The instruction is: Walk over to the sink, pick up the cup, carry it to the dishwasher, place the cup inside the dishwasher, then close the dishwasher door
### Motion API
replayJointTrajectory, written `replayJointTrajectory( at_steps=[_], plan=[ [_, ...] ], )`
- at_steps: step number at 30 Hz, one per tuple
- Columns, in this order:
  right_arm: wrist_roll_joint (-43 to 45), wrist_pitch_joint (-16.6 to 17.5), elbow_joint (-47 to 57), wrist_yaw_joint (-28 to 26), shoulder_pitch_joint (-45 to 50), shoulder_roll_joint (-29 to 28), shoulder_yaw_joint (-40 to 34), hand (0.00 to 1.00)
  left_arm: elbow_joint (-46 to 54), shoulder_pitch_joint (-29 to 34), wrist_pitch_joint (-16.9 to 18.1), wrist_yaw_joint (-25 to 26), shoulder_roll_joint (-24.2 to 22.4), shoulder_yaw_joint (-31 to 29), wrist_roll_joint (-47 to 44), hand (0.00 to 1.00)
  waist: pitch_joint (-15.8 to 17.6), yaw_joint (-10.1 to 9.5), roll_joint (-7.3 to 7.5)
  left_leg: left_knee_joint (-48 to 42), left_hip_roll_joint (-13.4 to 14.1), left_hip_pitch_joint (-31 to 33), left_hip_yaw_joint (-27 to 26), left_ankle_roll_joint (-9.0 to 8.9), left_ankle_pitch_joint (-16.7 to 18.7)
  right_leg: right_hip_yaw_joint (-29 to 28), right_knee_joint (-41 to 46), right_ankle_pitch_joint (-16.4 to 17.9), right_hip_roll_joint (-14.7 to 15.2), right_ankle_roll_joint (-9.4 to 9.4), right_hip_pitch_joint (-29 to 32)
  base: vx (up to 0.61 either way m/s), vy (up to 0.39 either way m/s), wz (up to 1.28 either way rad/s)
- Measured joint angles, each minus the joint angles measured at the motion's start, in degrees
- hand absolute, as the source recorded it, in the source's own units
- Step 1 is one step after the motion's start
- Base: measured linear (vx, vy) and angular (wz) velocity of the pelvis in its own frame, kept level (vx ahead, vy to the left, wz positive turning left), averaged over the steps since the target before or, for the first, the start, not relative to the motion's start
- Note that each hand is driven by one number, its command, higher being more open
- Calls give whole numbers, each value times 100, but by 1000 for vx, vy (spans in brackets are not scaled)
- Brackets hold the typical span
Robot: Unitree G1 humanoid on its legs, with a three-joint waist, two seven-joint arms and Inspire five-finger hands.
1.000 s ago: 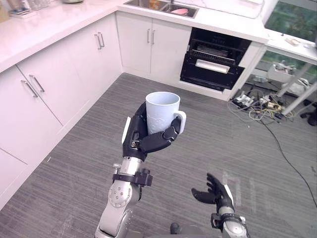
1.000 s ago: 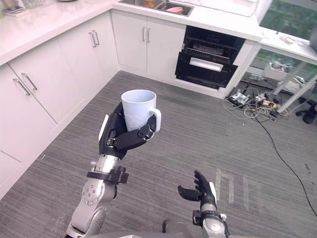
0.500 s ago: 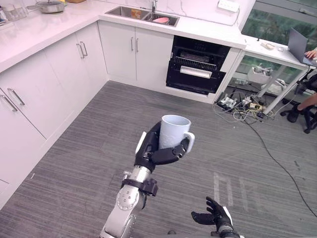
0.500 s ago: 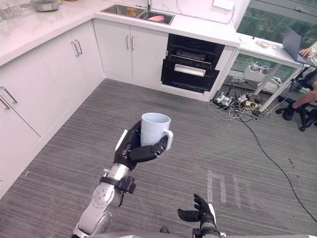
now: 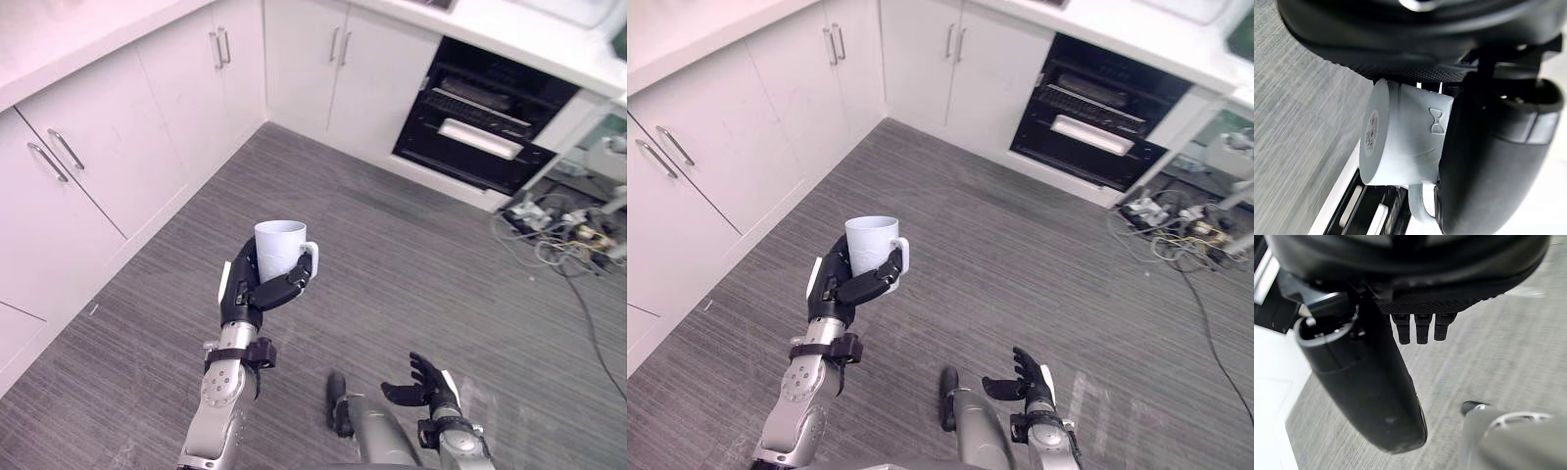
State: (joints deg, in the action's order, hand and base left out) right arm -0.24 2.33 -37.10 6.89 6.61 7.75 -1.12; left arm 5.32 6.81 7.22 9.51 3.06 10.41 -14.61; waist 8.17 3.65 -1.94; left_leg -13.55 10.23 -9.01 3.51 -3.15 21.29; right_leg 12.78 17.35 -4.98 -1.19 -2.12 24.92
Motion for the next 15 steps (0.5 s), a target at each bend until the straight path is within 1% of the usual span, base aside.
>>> replayJointTrajectory(
  at_steps=[1, 2, 3, 4, 5, 6, 7, 8, 9, 10, 11, 12, 13, 14, 15],
  plan=[
    [0, -5, 30, 6, -47, 3, -49, 90, -113, -86, -47, -4, -22, 29, 1, 30, 40, 20, -19, -243, -54, 41, 93, -315, -204, 43, 270, 197, 49, -69, -13, 700, -190, 52],
    [4, -32, 276, -11, -29, 42, -77, 90, -355, -147, -93, -6, -169, 39, 0, 30, 287, 178, 51, -1003, -237, -40, 190, -517, -823, 251, 1681, 685, 464, -345, 12, 597, -337, 58],
    [8, 34, 587, -21, 247, 60, -27, 90, -369, 148, -129, -25, -334, 79, -3, 30, 208, 73, -89, -2313, -190, 124, 20, -600, -1590, 664, 1398, 1058, 303, -122, -333, 659, -421, 48],
    [10, 37, 804, -7, 437, -30, 28, 90, -192, 305, -130, -50, -294, 113, -3, 30, 145, 66, 5, -3222, -122, 423, -70, -653, -1810, 819, 645, 764, 190, -263, -740, 409, -415, 7],
    [17, 104, 983, 45, 579, -14, 33, 90, -82, 432, -39, -145, -377, 198, -5, 30, 111, -8, -101, -4373, 238, 878, -356, -493, -1706, 873, 407, 1103, -67, -393, -1155, 423, -279, -32],
    [58, 106, 966, 70, 513, -10, 39, 90, 57, 480, -32, -197, -434, 250, -13, 30, 32, -204, -299, -5228, 585, 1571, -459, -314, -1486, 708, -20, 1148, -418, -393, -1592, 606, -255, -52],
    [65, 106, 973, 80, 390, -57, 83, 90, 179, 486, -32, -267, -423, 251, -13, 30, 62, -289, -237, -5487, 711, 2207, -725, -59, -1250, 570, -392, 1165, -507, -397, -2010, 685, -192, -61],
    [66, 106, 971, 87, 303, -86, 116, 90, 233, 483, -27, -287, -420, 236, -13, 30, 81, -330, -195, -5416, 715, 2569, -935, 79, -1071, 444, -634, 1168, -513, -393, -2322, 597, -142, -54],
    [66, 133, 899, 96, 219, -89, 152, 90, 246, 490, -22, -295, -406, 230, -13, 30, 118, -424, -43, -4956, 684, 2939, -1225, 138, -829, 231, -928, 1182, -479, -360, -2651, 464, -90, -51],
    [66, 144, 836, 95, 153, -85, 152, 90, 246, 492, -21, -298, -406, 223, -13, 30, 131, -455, -21, -4597, 637, 3077, -1294, 136, -727, 137, -1040, 1198, -466, -334, -2802, 579, -48, -65],
    [65, 148, 683, 104, 14, -87, 153, 90, 243, 490, -22, -300, -364, 198, -14, 30, 157, -499, 23, -3837, 489, 3189, -1385, 156, -696, -39, -1149, 1258, -376, -294, -3010, 585, 48, -78],
    [65, 140, 455, 115, -179, -79, 151, 90, 220, 491, -22, -303, -323, 179, -12, 30, 210, -539, 132, -2623, 160, 3212, -1326, 145, -770, -291, -1190, 1386, -208, -195, -3213, 713, 126, -96],
    [64, 139, 359, 126, -216, -34, 151, 90, 176, 482, -23, -309, -278, 177, -5, 30, 235, -565, 185, -1419, -174, 3224, -1109, 73, -1087, -495, -1228, 1545, -51, -43, -3401, 597, 161, -88],
    [64, 139, 330, 127, -203, 9, 151, 90, 158, 487, -23, -309, -280, 180, -4, 30, 223, -569, 164, -800, -299, 3214, -963, 33, -1333, -603, -1238, 1636, 8, 38, -3492, 612, 229, -75],
    [63, 138, 240, 134, -198, 64, 151, 90, 157, 496, -24, -299, -285, 186, 4, 30, 202, -570, 119, -161, -394, 3181, -761, 2, -1819, -758, -1251, 1791, 39, 183, -3638, 648, 283, -89]
  ],
)
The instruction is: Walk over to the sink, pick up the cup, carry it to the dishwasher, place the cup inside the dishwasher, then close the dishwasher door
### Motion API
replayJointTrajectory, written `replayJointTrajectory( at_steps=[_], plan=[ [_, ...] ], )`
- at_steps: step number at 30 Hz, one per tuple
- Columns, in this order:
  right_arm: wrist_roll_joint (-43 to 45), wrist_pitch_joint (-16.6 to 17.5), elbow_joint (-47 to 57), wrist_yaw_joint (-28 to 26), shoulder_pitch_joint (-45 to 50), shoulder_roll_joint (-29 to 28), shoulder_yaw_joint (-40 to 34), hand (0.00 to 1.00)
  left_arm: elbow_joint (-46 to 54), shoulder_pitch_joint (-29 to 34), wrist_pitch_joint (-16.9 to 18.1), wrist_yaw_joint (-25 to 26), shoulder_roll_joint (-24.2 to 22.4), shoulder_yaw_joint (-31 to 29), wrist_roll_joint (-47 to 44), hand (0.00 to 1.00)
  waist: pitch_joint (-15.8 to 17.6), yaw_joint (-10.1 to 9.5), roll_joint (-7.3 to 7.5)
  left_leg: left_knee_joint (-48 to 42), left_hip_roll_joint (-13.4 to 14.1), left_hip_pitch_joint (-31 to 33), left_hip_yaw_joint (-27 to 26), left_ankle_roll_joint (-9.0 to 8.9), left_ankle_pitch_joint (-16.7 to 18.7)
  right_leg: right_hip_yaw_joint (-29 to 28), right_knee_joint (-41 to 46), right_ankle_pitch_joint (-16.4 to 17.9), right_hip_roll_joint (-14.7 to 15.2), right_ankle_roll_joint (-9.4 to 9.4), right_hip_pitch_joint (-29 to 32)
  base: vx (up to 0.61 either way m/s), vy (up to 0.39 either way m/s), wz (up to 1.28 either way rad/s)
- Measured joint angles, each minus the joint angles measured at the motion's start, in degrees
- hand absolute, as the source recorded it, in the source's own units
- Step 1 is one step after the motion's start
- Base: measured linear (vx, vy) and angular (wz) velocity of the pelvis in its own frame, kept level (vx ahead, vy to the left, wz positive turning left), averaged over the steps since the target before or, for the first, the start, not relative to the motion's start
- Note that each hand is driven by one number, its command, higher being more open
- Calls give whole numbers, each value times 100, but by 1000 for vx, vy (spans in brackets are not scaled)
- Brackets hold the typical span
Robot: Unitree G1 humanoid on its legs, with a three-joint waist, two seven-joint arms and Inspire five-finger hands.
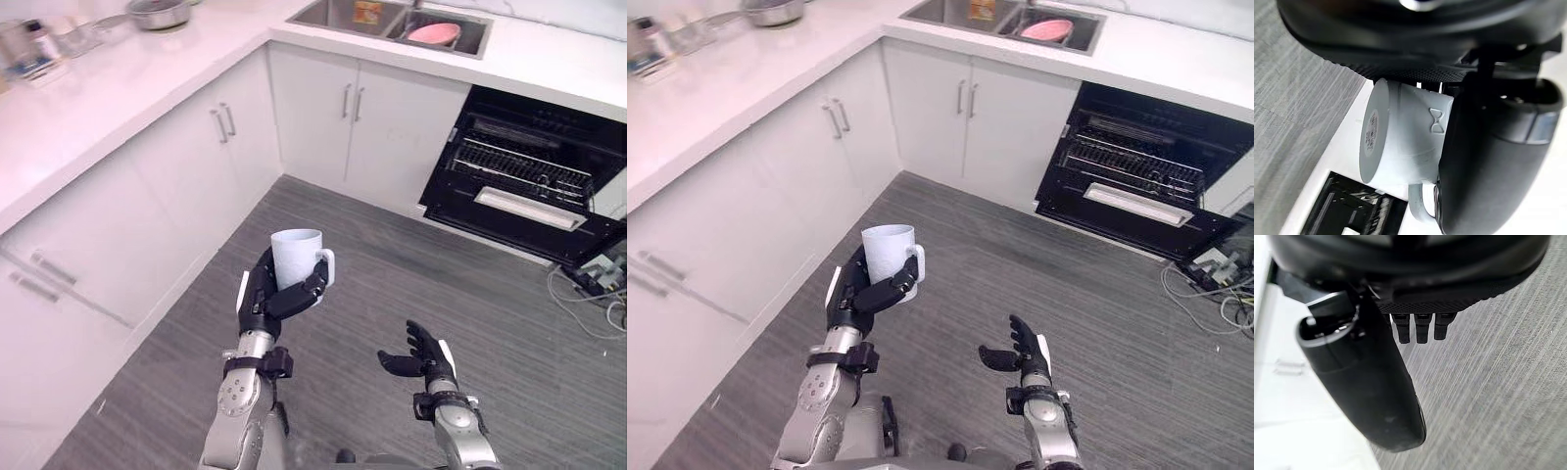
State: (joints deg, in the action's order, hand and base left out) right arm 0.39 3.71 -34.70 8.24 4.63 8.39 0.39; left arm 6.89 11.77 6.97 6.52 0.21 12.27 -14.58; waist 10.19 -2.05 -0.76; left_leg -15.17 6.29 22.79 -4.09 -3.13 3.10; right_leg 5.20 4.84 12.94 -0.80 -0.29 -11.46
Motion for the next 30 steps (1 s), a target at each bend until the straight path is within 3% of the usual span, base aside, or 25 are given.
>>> replayJointTrajectory(
  at_steps=[1, 2, 4, 5, 6, 7, 8, 10, 12, 13, 14, 15, 17, 18, 19, 20, 21, 22, 23, 24, 26, 28, 30],
  plan=[
    [-2, -61, -135, 13, 22, -31, -4, 90, 0, -11, -2, 39, 84, 21, 2, 30, -30, -26, 50, -108, -165, -154, 110, 191, -938, -270, -4, 218, 159, 176, -271, 643, 287, -65],
    [-2, -76, -151, 34, 43, -95, -9, 90, -6, -78, -29, 58, 162, 10, 5, 30, -70, 59, 227, -353, -302, -74, 24, 288, -770, -280, 20, 281, 352, 223, -283, 639, 282, -42],
    [-8, -89, -157, 42, 65, -113, -13, 90, 0, -189, -36, 94, 210, 11, 5, 30, -98, 124, 302, -1240, -338, 71, -173, 442, 142, -608, 920, 283, 573, 236, 17, 655, 301, -30],
    [-13, -90, -162, 42, 65, -137, -13, 90, 0, -166, -38, 105, 240, 16, 8, 30, -98, 118, 321, -1330, -335, -42, -281, 480, 323, -695, 1458, 279, 596, 303, 203, 662, 332, -66],
    [-36, -89, -162, 41, 41, -203, -13, 90, 0, -136, -52, 122, 355, 35, 9, 30, -81, 131, 371, -1293, -404, -404, -456, 557, 601, -760, 2958, 31, 757, 799, 755, 413, 210, -48],
    [-46, -89, -161, 39, 34, -227, -9, 90, 0, -138, -62, 122, 402, 47, 10, 30, -75, 163, 385, -1260, -442, -548, -475, 582, 678, -776, 3474, -93, 833, 987, 969, 599, 276, -41],
    [-65, -90, -153, 18, 36, -307, 31, 90, 3, -122, -74, 138, 491, 75, 29, 30, -61, 269, 396, -1094, -522, -1159, -601, 665, 943, -729, 5043, -49, 985, 908, 1633, 386, 148, -23],
    [-82, -99, 3, -9, 75, -417, 132, 90, 63, -94, -73, 224, 490, 92, 76, 30, -61, 279, 366, -766, -482, -1818, -724, 751, 1217, -388, 5467, 153, 986, 552, 2252, 474, 141, -36],
    [-169, -72, 492, -35, 176, -562, 277, 90, 253, -102, -13, 224, 595, 253, 107, 30, -60, 309, 362, -457, -395, -2342, -846, 684, 1418, 175, 4956, 301, 835, 313, 2983, 483, 72, -37],
    [-184, -58, 599, -47, 185, -584, 293, 90, 260, -119, -1, 217, 623, 329, 108, 30, -62, 315, 364, -330, -392, -2503, -901, 651, 1455, 352, 4621, 311, 796, 293, 3122, 442, 29, -39],
    [-189, -37, 744, -77, 184, -595, 296, 90, 246, -130, 0, 199, 636, 461, 117, 30, -121, 334, 353, -76, -409, -2780, -1011, 543, 1477, 801, 3687, 271, 727, 238, 3274, 508, 30, -40],
    [-189, -31, 871, -77, 161, -588, 293, 90, 229, -139, -1, 189, 629, 571, 130, 30, -212, 359, 386, 178, -448, -3082, -1111, 451, 1544, 1323, 2665, 21, 629, 99, 3393, 694, 26, -41],
    [-198, -21, 966, -77, 101, -586, 295, 90, 215, -148, -1, 182, 620, 612, 152, 30, -298, 469, 472, 425, -556, -3405, -1151, 327, 1614, 1710, 1564, -580, 427, -125, 3461, 684, -7, -12],
    [-223, -20, 1040, -72, 123, -557, 287, 90, 154, -150, -3, 178, 604, 626, 246, 30, -359, 598, 550, 456, -678, -3626, -1067, 162, 1712, 1645, 1167, -1453, 334, -662, 3423, 737, -41, 6],
    [-229, -51, 1069, -65, 184, -417, 249, 90, -109, -171, -47, 157, 478, 628, 289, 30, -456, 642, 243, 278, -480, -3754, -992, 48, 1776, 1659, 1299, -1610, 153, -893, 3303, 749, -61, 2],
    [-229, -79, 1123, -69, 209, -393, 236, 90, -203, -187, -70, 146, 452, 640, 304, 30, -476, 666, 169, -66, -332, -3686, -951, 24, 1761, 1678, 1292, -1487, 83, -965, 3180, 730, -92, -17],
    [-229, -155, 1417, -86, 331, -361, 238, 90, -396, -248, -101, 130, 329, 539, 355, 30, -430, 662, 76, -1284, -90, -3377, -909, -205, 1565, 1652, 1265, -1270, -119, -976, 2858, 716, -117, -41],
    [-216, -165, 1938, -77, 576, -372, 267, 90, -503, -223, -116, 128, 219, 415, 349, 30, -391, 601, 12, -2827, 249, -2969, -875, -368, 947, 1472, 1021, -1136, -371, -967, 2330, 703, -105, -59],
    [-207, -153, 2230, -57, 694, -381, 298, 90, -502, -173, -116, 126, 181, 369, 349, 30, -394, 550, -19, -3509, 395, -2760, -872, -379, 734, 1335, 877, -1086, -508, -957, 2057, 785, -65, -104],
    [-178, -71, 2790, 22, 790, -391, 361, 90, -467, -88, -106, 121, 185, 325, 348, 30, -412, 449, -45, -4706, 685, -2260, -845, -353, 756, 994, 539, -1022, -721, -960, 1471, 612, -19, -96],
    [-167, 109, 3169, 85, 712, -397, 410, 90, -450, -51, -87, 96, 191, 326, 348, 30, -434, 430, -17, -5125, 842, -1659, -833, -237, 867, 683, 277, -977, -739, -921, 1058, 583, 20, -92],
    [-160, 290, 3337, 96, 476, -396, 456, 90, -460, -33, -80, 85, 193, 289, 348, 30, -440, 356, -32, -4880, 1042, -1111, -808, -59, 1102, 257, 76, -962, -712, -890, 735, 405, 74, -104],
    [-135, 318, 3306, 97, 276, -400, 477, 90, -536, -30, -81, 87, 187, 270, 350, 30, -422, 276, -4, -3478, 875, -863, -502, 31, 1331, -195, 24, -828, -490, -684, 437, 359, 203, -102]
  ],
)
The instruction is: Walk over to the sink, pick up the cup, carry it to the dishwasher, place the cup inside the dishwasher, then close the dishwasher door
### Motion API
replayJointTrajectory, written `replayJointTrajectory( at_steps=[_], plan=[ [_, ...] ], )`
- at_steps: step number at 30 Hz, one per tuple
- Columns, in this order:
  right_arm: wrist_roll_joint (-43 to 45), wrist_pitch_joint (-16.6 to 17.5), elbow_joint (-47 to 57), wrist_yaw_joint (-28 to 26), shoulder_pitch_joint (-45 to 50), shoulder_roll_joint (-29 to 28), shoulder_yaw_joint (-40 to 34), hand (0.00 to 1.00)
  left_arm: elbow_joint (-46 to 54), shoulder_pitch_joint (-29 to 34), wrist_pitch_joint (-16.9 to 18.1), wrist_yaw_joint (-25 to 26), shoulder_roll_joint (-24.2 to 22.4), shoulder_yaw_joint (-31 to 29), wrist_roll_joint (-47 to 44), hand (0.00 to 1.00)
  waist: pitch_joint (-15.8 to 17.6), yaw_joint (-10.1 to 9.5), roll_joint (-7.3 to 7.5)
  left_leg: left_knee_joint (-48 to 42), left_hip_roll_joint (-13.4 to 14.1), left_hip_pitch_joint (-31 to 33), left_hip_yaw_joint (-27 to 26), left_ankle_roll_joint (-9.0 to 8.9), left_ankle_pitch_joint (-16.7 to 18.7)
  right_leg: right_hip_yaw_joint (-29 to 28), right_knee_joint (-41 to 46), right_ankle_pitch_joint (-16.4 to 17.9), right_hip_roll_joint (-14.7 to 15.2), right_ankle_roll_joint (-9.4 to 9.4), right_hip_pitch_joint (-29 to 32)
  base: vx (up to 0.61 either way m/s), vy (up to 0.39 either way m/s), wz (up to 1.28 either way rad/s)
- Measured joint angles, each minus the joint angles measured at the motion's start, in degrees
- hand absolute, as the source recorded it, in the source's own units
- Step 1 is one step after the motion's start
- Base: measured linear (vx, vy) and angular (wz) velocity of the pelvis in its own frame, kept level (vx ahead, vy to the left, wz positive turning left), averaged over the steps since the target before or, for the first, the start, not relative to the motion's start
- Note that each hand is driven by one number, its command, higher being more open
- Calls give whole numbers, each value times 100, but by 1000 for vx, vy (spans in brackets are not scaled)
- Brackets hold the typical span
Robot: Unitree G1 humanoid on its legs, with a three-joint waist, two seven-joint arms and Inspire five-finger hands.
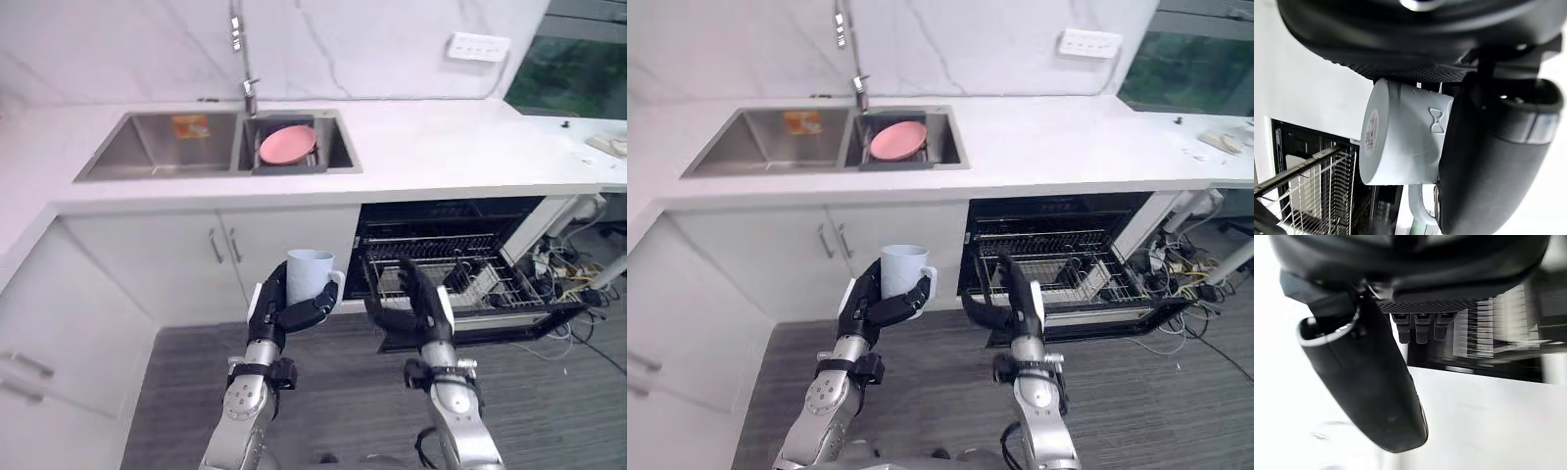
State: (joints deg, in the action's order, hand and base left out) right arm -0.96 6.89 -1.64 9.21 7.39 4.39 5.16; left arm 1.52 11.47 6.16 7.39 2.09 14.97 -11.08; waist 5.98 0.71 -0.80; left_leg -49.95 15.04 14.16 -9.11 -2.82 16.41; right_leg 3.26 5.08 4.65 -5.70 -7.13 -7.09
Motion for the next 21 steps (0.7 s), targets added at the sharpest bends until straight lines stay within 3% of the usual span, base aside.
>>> replayJointTrajectory(
  at_steps=[4, 5, 6, 7, 9, 12, 15, 16, 19, 20, 21],
  plan=[
    [146, 0, -91, 14, -77, 126, -7, 90, -8, 0, 2, 11, -30, -129, 5, 30, 7, 15, -23, 2609, -745, -20, 1073, -197, -262, -609, 79, 300, 467, 376, -161, 352, 312, -74],
    [163, -1, -227, 7, -199, 185, 22, 90, -7, 4, 2, 73, -27, -242, 6, 30, 7, 8, -117, 3407, -802, -177, 1452, -297, -547, -855, 128, 397, 484, 514, -194, 311, 361, -117],
    [204, -5, -366, 2, -304, 191, 80, 90, -17, 11, 3, 150, 0, -368, 5, 30, 29, -19, -143, 3571, -819, -419, 1512, -476, -1298, -1155, 222, 517, 510, 643, -216, 370, 456, -125],
    [224, -9, -390, -10, -319, 170, 125, 90, -17, 20, 3, 175, 54, -409, 4, 30, 34, -64, -126, 3549, -868, -510, 1506, -382, -1495, -1303, 265, 559, 541, 680, -226, 305, 390, -118],
    [445, 2, -312, -99, -341, 100, 404, 90, -16, -5, 5, 318, 301, -654, 4, 30, -13, -31, 127, 3006, -1102, -455, 1065, -114, -1044, -1635, 449, 809, 902, 948, -143, 281, 376, -101],
    [658, 1, -312, -342, -472, 114, 557, 90, -6, 20, 11, 393, 293, -758, 5, 30, -33, -111, 89, 2785, -1149, -633, 382, 197, -751, -1681, 935, 839, 1102, 1000, 172, 172, 270, -107],
    [869, 1, -313, -544, -694, 86, 847, 90, -5, 29, 30, 487, 320, -947, 5, 30, -32, -135, 90, 3147, -1181, -1094, -370, 454, -721, -867, 1700, 805, 1470, 1110, 662, 107, 211, -127],
    [949, 2, -312, -663, -786, 80, 922, 90, -6, 1, 34, 525, 349, -1022, 5, 30, -29, -110, 86, 3380, -1201, -1376, -652, 498, -725, -310, 2009, 845, 1637, 1129, 829, 69, 174, -106],
    [1250, 11, -311, -814, -841, 86, 931, 90, -8, -21, 139, 615, 354, -1099, 5, 30, -5, -53, 30, 3588, -1104, -1690, -904, 498, -725, 262, 2060, 1005, 1637, 987, 1023, 27, 53, -57],
    [1466, 15, -287, -903, -869, 105, 942, 90, -27, -52, 186, 648, 365, -1131, 4, 30, -35, 34, 80, 3569, -1046, -1708, -909, 481, -717, 306, 1743, 896, 1529, 948, 1119, 28, -48, -13],
    [1595, 20, -180, -935, -877, 111, 947, 90, -66, -106, 232, 655, 457, -1146, 4, 30, -61, 63, 199, 3503, -1171, -1681, -858, 365, -672, 225, 1353, 297, 1475, 1146, 1194, 30, -69, 1]
  ],
)
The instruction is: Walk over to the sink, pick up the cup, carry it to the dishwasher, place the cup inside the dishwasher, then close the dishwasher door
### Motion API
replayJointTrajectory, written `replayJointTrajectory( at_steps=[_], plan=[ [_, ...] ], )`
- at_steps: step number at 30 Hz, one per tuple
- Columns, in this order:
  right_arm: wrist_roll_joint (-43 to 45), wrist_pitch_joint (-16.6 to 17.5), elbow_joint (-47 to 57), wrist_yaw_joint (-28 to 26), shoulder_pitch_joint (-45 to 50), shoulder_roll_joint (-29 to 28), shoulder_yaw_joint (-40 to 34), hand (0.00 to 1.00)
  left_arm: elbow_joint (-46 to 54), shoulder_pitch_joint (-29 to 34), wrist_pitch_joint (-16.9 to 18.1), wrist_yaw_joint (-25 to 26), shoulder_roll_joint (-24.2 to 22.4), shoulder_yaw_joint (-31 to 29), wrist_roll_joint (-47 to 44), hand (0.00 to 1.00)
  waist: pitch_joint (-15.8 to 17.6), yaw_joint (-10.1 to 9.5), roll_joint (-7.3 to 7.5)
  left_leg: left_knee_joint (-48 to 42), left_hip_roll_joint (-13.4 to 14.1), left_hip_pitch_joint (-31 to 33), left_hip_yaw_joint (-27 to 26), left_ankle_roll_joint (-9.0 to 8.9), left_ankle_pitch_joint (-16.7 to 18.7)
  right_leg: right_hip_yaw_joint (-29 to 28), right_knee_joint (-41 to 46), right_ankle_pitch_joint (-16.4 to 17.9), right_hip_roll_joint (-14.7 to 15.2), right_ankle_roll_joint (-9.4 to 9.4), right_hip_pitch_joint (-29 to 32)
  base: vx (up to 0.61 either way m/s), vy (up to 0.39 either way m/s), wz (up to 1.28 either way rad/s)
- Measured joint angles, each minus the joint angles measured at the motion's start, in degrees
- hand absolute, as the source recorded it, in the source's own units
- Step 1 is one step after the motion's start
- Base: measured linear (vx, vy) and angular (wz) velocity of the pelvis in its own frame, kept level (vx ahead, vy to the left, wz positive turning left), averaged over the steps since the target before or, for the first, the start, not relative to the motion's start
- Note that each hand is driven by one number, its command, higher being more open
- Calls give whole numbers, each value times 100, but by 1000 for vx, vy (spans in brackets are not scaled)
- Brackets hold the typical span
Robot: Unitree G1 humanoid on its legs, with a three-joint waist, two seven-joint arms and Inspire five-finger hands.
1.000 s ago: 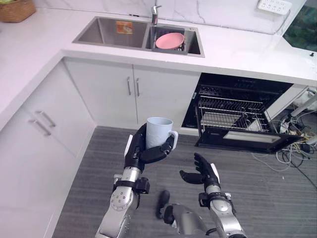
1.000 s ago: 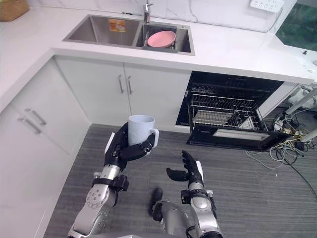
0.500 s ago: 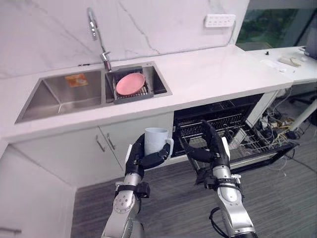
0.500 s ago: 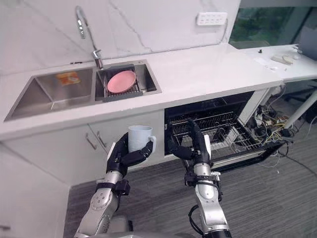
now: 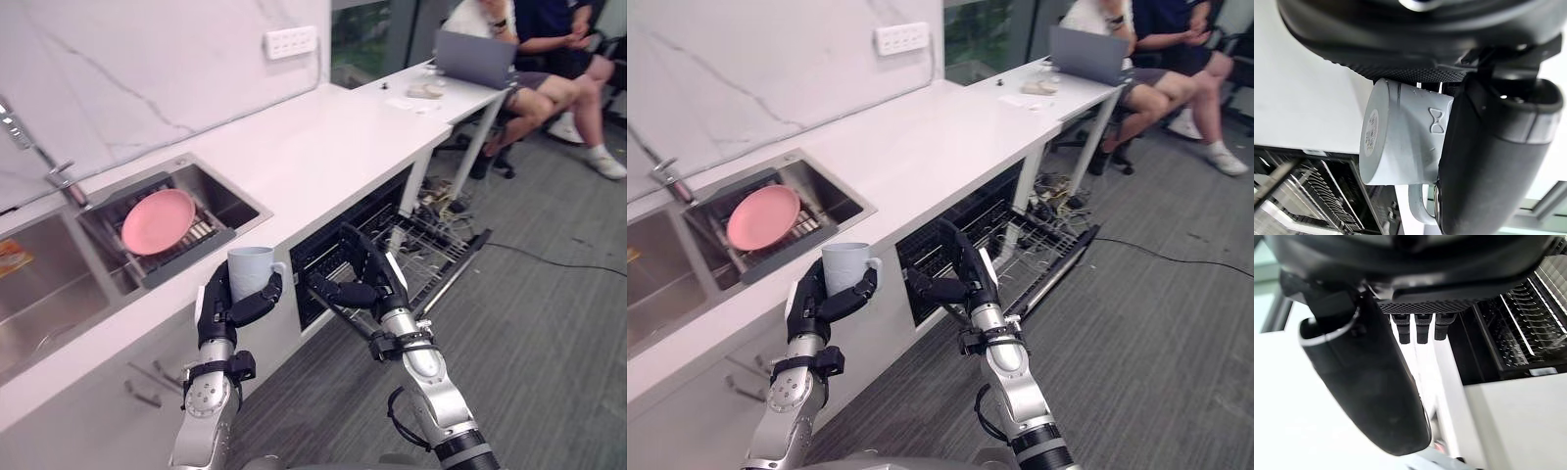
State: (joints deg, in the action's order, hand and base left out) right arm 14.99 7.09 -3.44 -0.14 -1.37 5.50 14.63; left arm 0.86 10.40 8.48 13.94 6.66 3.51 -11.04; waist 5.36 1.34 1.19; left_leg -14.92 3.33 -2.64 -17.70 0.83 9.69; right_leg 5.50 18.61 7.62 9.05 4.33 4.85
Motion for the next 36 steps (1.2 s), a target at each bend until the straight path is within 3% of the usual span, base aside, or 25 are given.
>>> replayJointTrajectory(
  at_steps=[3, 7, 9, 18, 26, 34, 35, 36],
  plan=[
    [437, 45, 200, -49, 2, 355, 61, 90, -276, -110, 18, -21, -263, 60, -3, 30, -14, 99, -292, -20, 206, 2, 91, -77, 37, 64, -622, -274, -250, -66, -308, 40, -71, -3],
    [889, 83, 770, -245, 48, 415, 94, 90, -356, -242, 18, -36, -325, 52, -6, 30, -33, 124, -327, 168, 261, -34, 122, -135, 2, -125, -1662, -874, -504, -117, -672, 28, -14, -38],
    [1085, 106, 938, -330, 92, 429, 99, 90, -375, -328, 16, -61, -341, 106, -7, 30, -34, 140, -327, 209, 243, -80, 98, -136, -4, -166, -1849, -963, -503, -104, -773, 50, 25, -11],
    [1297, 91, 845, -599, 91, 423, 510, 90, -316, -528, 17, -295, -337, 674, -2, 30, -76, 89, -342, 492, 119, -186, 24, -116, -48, -225, -2198, -1086, -445, -61, -880, 12, 9, -3],
    [1291, 73, 318, -287, -6, 405, 590, 90, 186, -584, 15, -398, -320, 1208, 179, 30, -119, 81, -343, 740, 12, -200, 69, -64, -170, -176, -2245, -1093, -383, -52, -853, -13, -5, 4],
    [1291, 114, 232, -91, -121, 307, 613, 90, 332, -628, 14, -369, -188, 1234, 324, 30, -285, 72, -351, 877, -43, -195, 176, -47, -302, -79, -2202, -1092, -338, -52, -821, -48, -18, 7],
    [1313, 121, 189, -93, -151, 305, 615, 30, 332, -649, 14, -361, -142, 1256, 318, 30, -287, 70, -347, 876, -45, -193, 192, -52, -313, -70, -2191, -1092, -335, -53, -820, -70, -18, 6],
    [1368, 121, 170, -97, -172, 310, 623, 30, 332, -679, 13, -357, -80, 1275, 314, 30, -287, 66, -347, 876, -49, -188, 207, -53, -328, -61, -2171, -1092, -330, -53, -812, -85, -20, 5]
  ],
)
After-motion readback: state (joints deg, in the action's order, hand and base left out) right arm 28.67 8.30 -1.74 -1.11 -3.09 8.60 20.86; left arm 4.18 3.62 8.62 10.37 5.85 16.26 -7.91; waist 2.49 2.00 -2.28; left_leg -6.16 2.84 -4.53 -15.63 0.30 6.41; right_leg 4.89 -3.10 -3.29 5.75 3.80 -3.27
